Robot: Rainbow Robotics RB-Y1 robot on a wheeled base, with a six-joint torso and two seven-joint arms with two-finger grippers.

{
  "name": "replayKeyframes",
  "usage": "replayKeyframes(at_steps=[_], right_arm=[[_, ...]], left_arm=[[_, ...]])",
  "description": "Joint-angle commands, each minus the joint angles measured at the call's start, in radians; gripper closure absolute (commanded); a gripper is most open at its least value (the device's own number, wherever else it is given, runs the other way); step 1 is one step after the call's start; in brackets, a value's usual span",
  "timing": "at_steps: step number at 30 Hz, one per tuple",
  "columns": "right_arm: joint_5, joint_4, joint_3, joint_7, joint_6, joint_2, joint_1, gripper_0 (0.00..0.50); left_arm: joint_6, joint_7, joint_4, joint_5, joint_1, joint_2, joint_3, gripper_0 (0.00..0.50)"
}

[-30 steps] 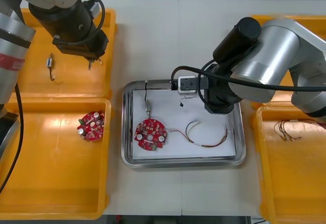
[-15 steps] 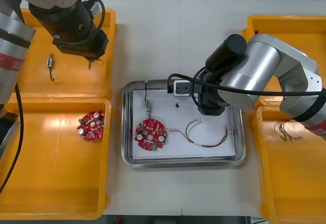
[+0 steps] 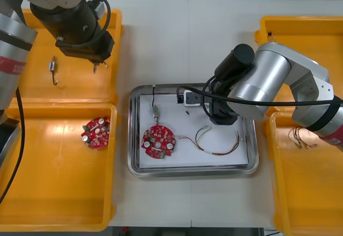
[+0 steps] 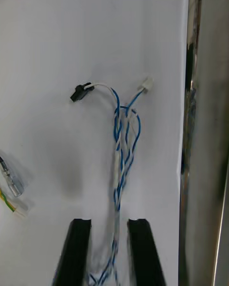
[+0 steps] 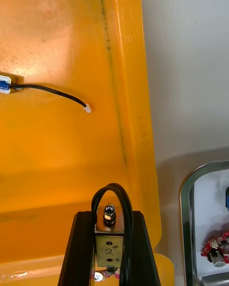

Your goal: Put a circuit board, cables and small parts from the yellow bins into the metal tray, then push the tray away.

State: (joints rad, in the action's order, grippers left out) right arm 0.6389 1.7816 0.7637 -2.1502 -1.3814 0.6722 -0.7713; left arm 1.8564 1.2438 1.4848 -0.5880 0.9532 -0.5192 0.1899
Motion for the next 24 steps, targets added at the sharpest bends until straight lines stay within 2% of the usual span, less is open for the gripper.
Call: replayKeyframes(at_steps=[1,7,14,19,24], right_arm=[[-0.008,0.010,0.013,-0.017,0.010,0.020,-0.017,0.000],[-0.005,0.027,0.008,-0.008,0.007,0.020,-0.019,0.000],[0.031,0.071,-0.058,0.012,-0.067,0.007,-0.019,0.000],[0.053,0.105,-0.147,0.026,-0.182,-0.049,-0.017,0.000],[0.068,0.159,-0.268,0.046,-0.351,-0.103,-0.017,0.000]], left_arm=[[0.010,-0.104,0.040,-0.006,-0.008,0.013,-0.029,0.500],[0.009,-0.107,0.041,-0.006,-0.008,0.011,-0.029,0.500],[0.009,-0.116,0.048,-0.010,-0.008,0.013,-0.029,0.500],[0.010,-0.126,0.055,-0.013,-0.008,0.013,-0.029,0.500],[0.010,-0.135,0.061,-0.018,-0.008,0.013,-0.029,0.500]])
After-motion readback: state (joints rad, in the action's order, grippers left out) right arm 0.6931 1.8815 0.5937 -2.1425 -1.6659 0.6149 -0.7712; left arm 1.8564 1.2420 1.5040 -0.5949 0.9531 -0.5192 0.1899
